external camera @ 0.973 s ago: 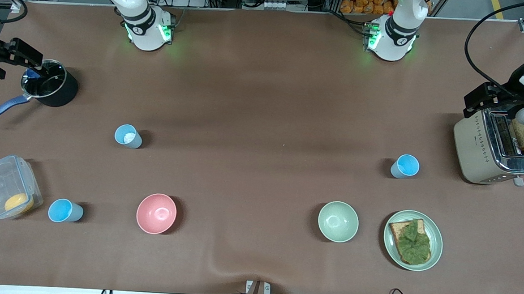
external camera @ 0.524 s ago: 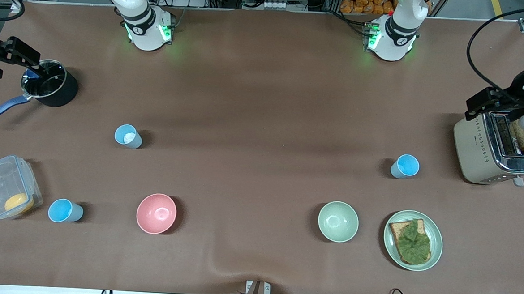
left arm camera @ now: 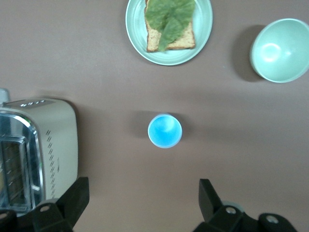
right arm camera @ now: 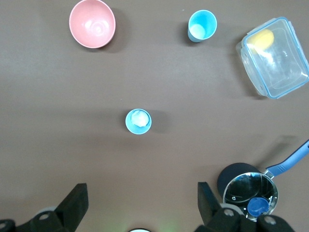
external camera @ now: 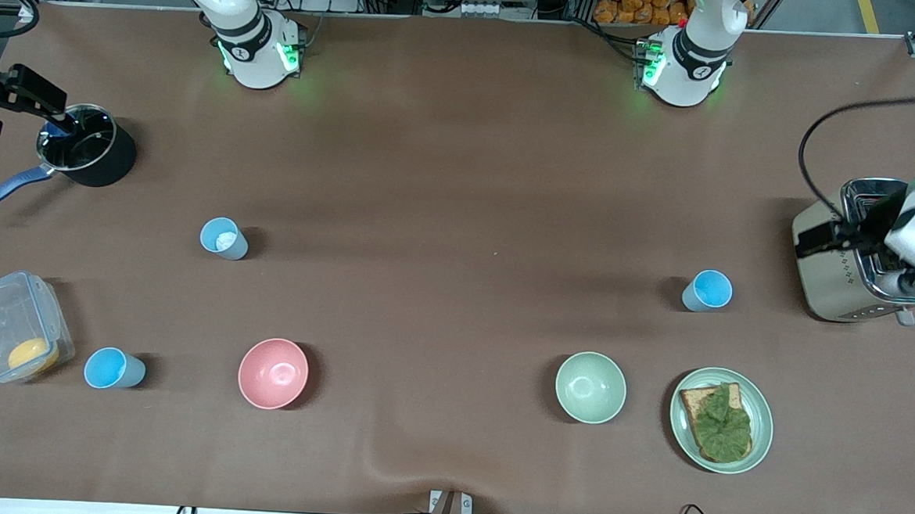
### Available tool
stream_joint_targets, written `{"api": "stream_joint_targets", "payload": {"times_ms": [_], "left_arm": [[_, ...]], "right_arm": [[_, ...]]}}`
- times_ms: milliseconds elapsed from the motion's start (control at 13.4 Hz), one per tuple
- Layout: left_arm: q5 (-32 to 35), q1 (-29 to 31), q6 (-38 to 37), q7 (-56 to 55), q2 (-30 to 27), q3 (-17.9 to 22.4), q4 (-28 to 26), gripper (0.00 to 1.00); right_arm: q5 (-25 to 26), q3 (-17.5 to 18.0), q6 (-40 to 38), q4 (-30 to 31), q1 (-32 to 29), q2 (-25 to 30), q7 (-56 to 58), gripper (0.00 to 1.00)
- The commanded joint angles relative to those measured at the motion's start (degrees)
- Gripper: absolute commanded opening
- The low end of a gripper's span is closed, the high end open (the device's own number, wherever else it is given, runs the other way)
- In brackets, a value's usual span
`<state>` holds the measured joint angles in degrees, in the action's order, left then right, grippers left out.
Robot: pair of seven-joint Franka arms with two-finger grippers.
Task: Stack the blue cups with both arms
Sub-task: 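Reach the left gripper down to the light-blue cup beside the toaster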
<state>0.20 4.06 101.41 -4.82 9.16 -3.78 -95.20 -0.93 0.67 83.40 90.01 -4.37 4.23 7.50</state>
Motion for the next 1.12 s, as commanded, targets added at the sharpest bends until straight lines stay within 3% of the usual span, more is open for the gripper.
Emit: {"api": "stream_joint_targets", "payload": {"times_ms": [0, 374, 1048], "left_arm": [[0.2, 0.0, 10.4, 1.1, -0.1, -0.2, -9.4, 1.00], [0.9, 0.2, 25.0, 1.2, 5.1, -0.4, -19.7, 1.00], [1.5, 0.0, 28.7, 1.1, 10.6, -0.4, -21.1, 1.00]], "right_arm": [[-0.1, 0.6, -1.1, -1.0, -1.5, -0.5, -0.2, 1.00], [0.0, 0.9, -1.2, -0.9, -0.9, -1.1, -0.1, 1.00], [0.0, 1.0, -1.5, -0.6, 0.8, -2.1, -0.8, 1.00]]}}
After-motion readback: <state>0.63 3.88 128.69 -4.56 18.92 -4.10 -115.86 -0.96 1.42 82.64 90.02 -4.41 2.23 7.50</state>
